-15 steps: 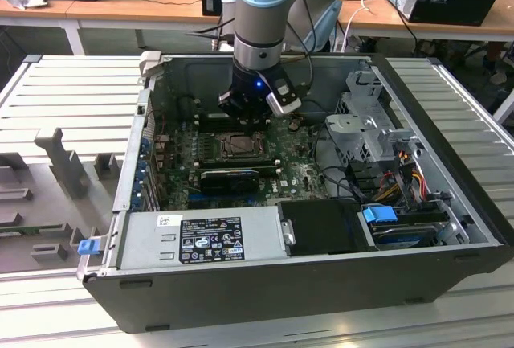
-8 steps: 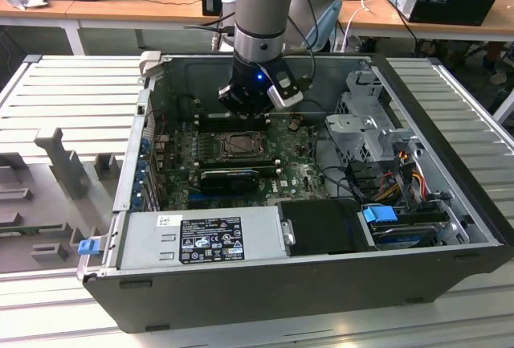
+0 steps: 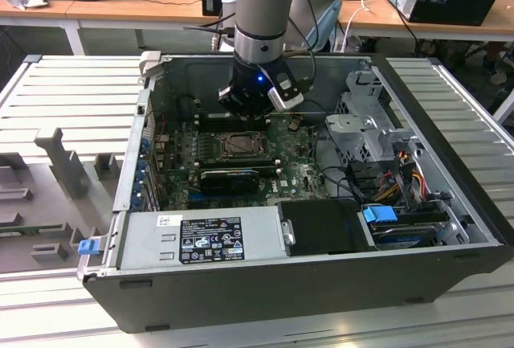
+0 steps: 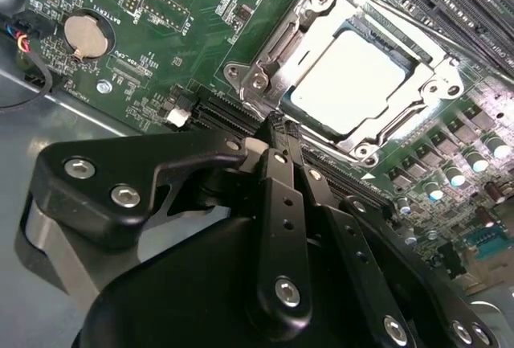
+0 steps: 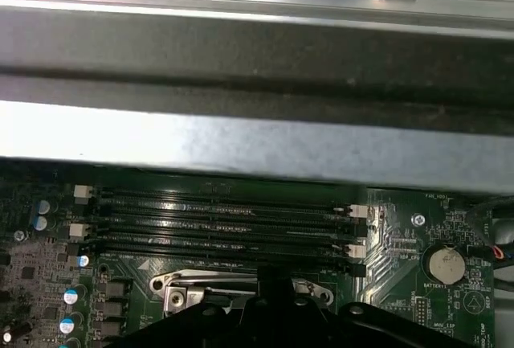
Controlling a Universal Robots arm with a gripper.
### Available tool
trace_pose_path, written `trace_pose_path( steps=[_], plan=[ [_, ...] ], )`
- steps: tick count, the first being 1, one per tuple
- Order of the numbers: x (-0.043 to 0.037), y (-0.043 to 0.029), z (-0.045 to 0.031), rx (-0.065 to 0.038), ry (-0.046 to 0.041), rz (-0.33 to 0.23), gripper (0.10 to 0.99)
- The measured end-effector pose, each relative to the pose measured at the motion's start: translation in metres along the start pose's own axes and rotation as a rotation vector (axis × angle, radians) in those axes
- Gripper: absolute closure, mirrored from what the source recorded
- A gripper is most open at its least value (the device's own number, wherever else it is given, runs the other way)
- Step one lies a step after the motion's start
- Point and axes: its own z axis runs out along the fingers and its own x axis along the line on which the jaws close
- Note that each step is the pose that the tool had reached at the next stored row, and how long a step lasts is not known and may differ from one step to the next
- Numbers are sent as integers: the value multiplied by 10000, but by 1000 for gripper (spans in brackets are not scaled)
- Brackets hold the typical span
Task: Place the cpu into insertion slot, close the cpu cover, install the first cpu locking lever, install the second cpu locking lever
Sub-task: 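Install the second cpu locking lever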
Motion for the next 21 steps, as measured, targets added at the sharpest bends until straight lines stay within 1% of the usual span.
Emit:
trace_pose_path(
  steps=[2,6,9,11,13,14,15,16,19,21],
  plan=[
    [-4,-14,-1,0,0,0,980],
    [-3,-72,-6,-1,-1,1,980],
    [-2,-90,-23,1,1,0,980],
    [-1,-89,-75,0,-1,2,980],
    [-1,-80,-152,0,-1,2,980],
    [-1,-69,-238,-1,-1,0,980],
    [-1,-67,-274,-1,-1,0,980],
    [-1,-68,-293,-1,-1,-1,980],
    [2,-102,-300,-1,-1,0,980],
    [6,-174,-309,-1,-1,1,980]
  ],
)
